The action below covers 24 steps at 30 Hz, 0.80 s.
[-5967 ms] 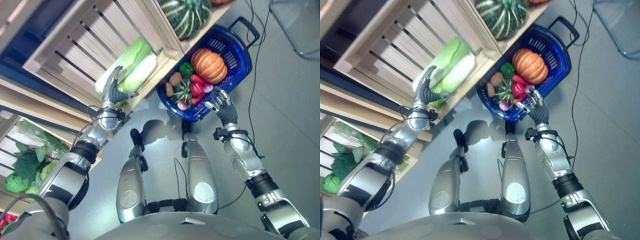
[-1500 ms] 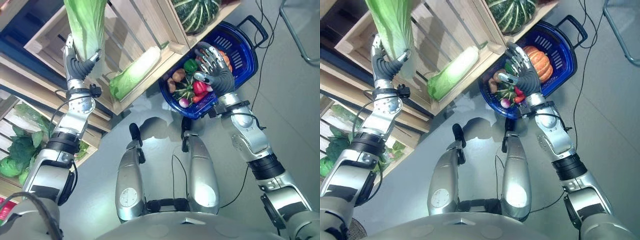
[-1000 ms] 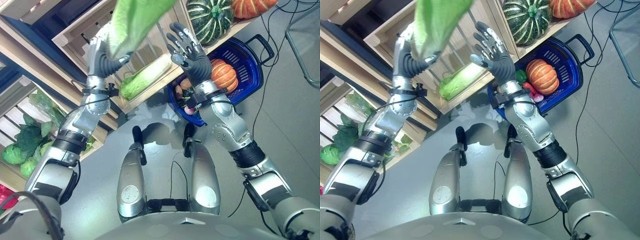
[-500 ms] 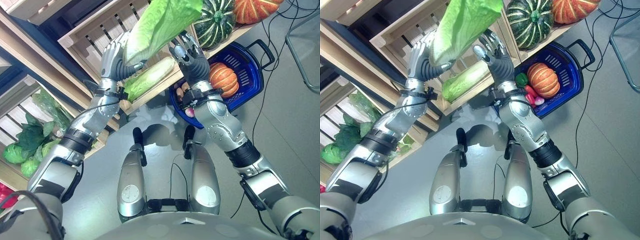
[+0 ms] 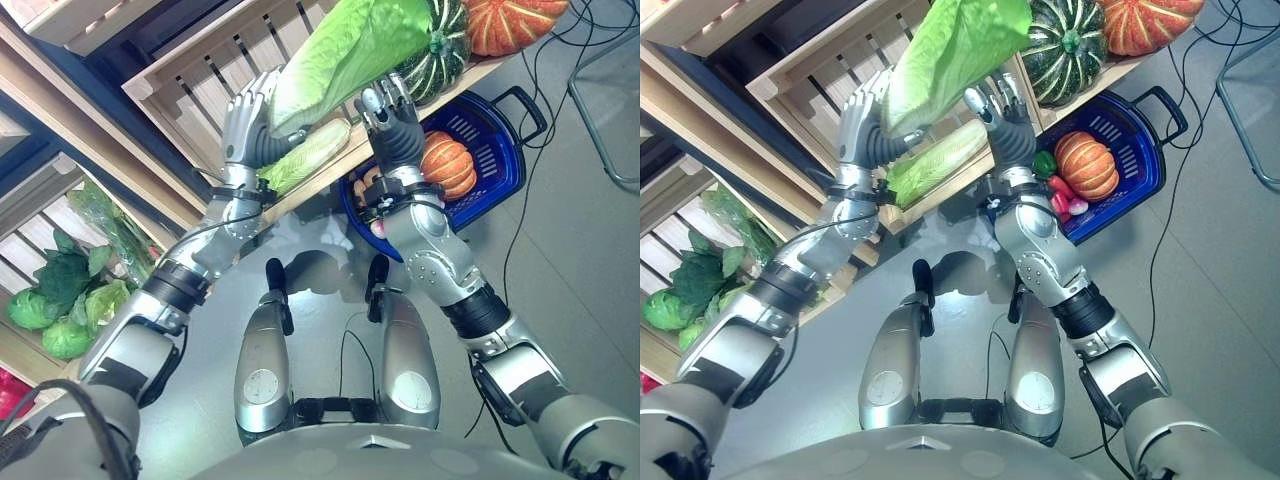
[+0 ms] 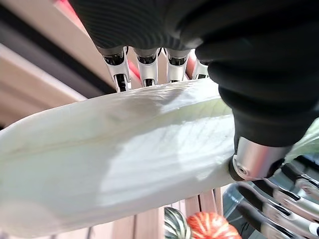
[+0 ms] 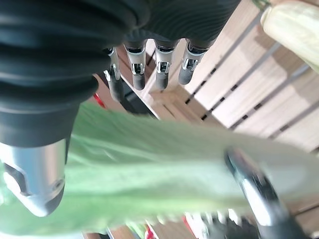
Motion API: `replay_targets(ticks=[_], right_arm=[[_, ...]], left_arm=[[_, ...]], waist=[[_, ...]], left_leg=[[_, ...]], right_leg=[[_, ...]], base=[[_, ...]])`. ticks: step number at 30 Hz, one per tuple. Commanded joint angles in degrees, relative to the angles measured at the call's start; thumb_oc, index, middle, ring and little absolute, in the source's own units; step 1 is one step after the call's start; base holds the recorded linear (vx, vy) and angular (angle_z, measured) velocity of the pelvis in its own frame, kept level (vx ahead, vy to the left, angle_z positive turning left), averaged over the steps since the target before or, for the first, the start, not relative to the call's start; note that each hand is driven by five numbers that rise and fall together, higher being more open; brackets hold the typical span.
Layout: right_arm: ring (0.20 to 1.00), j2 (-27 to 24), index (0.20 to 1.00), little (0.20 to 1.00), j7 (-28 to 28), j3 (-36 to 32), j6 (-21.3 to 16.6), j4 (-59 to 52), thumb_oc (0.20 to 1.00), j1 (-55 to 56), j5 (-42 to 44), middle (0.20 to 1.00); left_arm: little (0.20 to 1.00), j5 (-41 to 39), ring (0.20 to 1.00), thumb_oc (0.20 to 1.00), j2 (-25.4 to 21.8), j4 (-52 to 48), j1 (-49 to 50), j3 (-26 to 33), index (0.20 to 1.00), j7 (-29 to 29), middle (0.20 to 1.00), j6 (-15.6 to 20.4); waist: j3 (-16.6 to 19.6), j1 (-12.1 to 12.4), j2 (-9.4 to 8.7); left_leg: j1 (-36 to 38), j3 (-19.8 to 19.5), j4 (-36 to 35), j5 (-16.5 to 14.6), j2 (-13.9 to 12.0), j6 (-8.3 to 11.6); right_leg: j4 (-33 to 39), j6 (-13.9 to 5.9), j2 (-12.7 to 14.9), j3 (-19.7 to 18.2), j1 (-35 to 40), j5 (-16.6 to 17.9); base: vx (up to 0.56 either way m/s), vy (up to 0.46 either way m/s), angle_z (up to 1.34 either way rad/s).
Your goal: Pick up fruits and vegetables into the basket
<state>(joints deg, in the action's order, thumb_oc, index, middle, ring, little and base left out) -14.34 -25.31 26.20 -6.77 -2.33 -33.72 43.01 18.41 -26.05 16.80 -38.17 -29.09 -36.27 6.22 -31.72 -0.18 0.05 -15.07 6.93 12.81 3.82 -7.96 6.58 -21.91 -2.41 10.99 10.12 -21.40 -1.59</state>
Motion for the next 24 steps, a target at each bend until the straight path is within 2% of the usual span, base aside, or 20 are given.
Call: replay_targets(ticks=[1,4,8,18,24], right_arm=[[1.0,3.66,1.0,1.0,2.39,-0.23,-0.69,-5.82,1.0,-2.05,-7.83,1.0],[1.0,2.6,1.0,1.0,1.69,-1.92,0.31,-8.11,1.0,-2.33,-12.04,1.0],[1.0,0.68,1.0,1.0,-0.67,-4.84,0.19,-10.57,1.0,-1.2,-13.59,1.0],[1.0,-0.18,1.0,1.0,-4.03,-9.79,-0.73,-10.69,1.0,2.86,-9.04,1.0],[1.0,0.64,1.0,1.0,-2.89,-9.84,-0.22,-8.89,1.0,3.22,-3.16,1.0]], left_arm=[[0.2,-8.38,0.2,0.2,1.42,-7.19,1.22,1.43,0.2,-3.12,0.2,0.2],[0.2,-11.41,0.2,0.2,2.49,-6.4,2.82,3.91,0.2,-4.48,0.2,0.52],[0.2,-13.12,0.2,0.2,2.14,-7.45,5.0,7.52,0.2,-6.7,0.2,2.16],[0.2,-15.38,0.2,0.2,2.2,-9.13,8.37,13.64,0.2,-9.23,0.2,6.11],[0.2,-11.41,0.2,0.2,1.88,-9.33,7.9,13.78,0.2,-9.07,0.2,7.65]], waist=[[4.25,-0.49,-2.67],[4.63,-0.58,-2.71],[5.17,-0.8,-2.51],[5.81,-1.02,-2.33],[5.7,-0.82,-2.22]], left_leg=[[-1.07,1.43,5.29,-4.41,1.17,-1.33],[-0.45,1.31,5.07,-4.4,1.22,-1.31],[0.35,1.37,4.77,-4.49,1.19,-1.26],[1.6,1.44,4.61,-4.62,1.02,-1.2],[1.58,1.29,4.68,-4.48,1.09,-1.16]], right_leg=[[3.82,-3.59,1.63,0.36,5.04,0.88],[4.01,-3.62,1.6,0.4,5.65,0.86],[4.33,-3.66,1.61,0.41,6.46,0.75],[4.87,-3.38,1.57,0.33,8.12,0.53],[5.06,-3.11,1.63,0.47,8.58,0.5]], base=[[0.0,0.0,0.0],[0.01,0.002,0.01],[0.02,0.005,0.0],[0.0,0.0,0.0],[0.0,0.0,0.0]])
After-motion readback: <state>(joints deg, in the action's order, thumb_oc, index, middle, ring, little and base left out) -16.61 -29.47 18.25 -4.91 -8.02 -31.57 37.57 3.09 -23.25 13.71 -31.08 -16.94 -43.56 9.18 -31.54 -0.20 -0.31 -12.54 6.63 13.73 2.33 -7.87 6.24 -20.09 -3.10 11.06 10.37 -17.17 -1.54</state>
